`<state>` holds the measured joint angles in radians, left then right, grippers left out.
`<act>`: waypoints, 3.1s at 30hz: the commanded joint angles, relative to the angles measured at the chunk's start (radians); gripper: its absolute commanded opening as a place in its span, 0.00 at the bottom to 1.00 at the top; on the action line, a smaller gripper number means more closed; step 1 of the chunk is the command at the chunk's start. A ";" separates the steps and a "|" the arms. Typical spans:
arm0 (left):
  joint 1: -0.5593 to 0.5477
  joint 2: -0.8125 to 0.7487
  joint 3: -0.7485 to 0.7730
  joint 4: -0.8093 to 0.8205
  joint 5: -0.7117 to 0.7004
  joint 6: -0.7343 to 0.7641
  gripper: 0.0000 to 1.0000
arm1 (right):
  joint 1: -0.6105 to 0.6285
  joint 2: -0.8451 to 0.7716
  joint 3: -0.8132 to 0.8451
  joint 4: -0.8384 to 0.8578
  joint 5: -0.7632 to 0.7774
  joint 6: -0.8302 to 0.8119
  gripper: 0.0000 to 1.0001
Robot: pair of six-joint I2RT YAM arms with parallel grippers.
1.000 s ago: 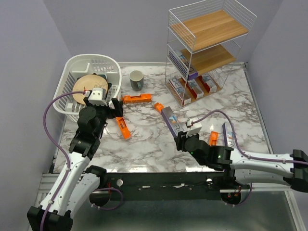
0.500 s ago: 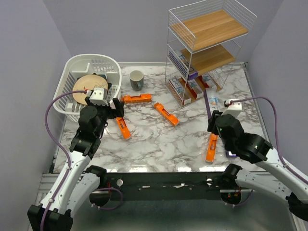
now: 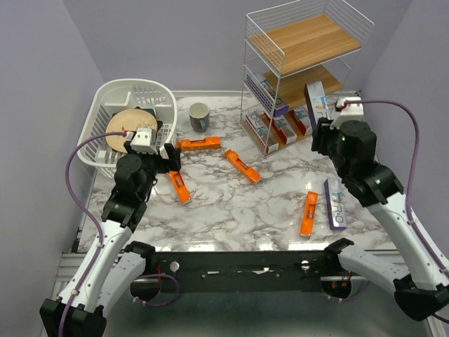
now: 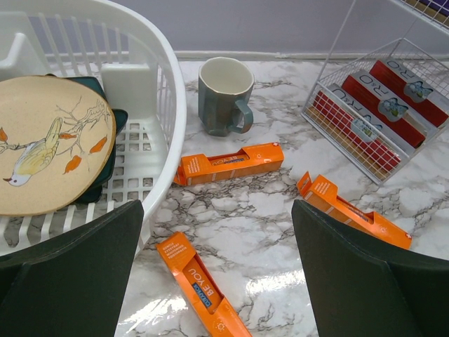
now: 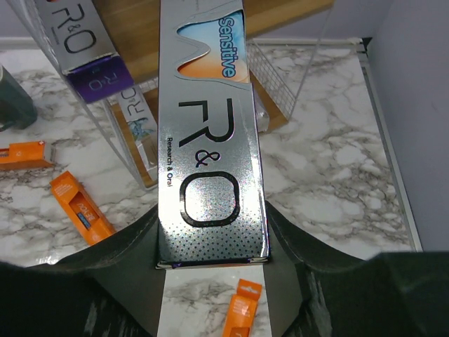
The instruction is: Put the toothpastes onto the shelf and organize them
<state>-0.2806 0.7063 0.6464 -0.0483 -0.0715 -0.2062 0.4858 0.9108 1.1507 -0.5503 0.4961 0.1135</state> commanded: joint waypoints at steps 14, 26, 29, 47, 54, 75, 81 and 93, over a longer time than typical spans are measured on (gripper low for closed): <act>0.006 0.016 0.012 0.004 0.022 0.019 0.99 | -0.291 0.393 0.202 0.346 -0.603 -0.256 0.48; 0.004 0.044 0.019 0.002 0.027 0.027 0.99 | -0.362 0.586 0.319 0.394 -0.725 -0.279 0.48; 0.004 0.051 0.019 0.002 0.029 0.028 0.99 | -0.366 0.611 0.327 0.398 -0.741 -0.273 0.49; 0.004 0.067 0.027 -0.002 0.038 0.027 0.99 | -0.371 0.665 0.313 0.372 -0.775 -0.218 0.57; 0.004 0.062 0.025 -0.001 0.039 0.027 0.99 | -0.371 0.675 0.328 0.357 -0.742 -0.201 0.65; 0.004 0.058 0.025 -0.001 0.039 0.028 0.99 | -0.371 0.671 0.296 0.484 -0.777 -0.156 0.56; 0.004 0.055 0.025 -0.002 0.041 0.027 0.99 | -0.369 0.700 0.291 0.486 -0.774 -0.172 0.58; 0.004 0.045 0.027 -0.002 0.050 0.027 0.99 | -0.371 0.633 0.236 0.471 -0.748 -0.164 0.74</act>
<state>-0.2806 0.7704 0.6468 -0.0490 -0.0479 -0.1875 0.1223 1.6043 1.4170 -0.0689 -0.2565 -0.0532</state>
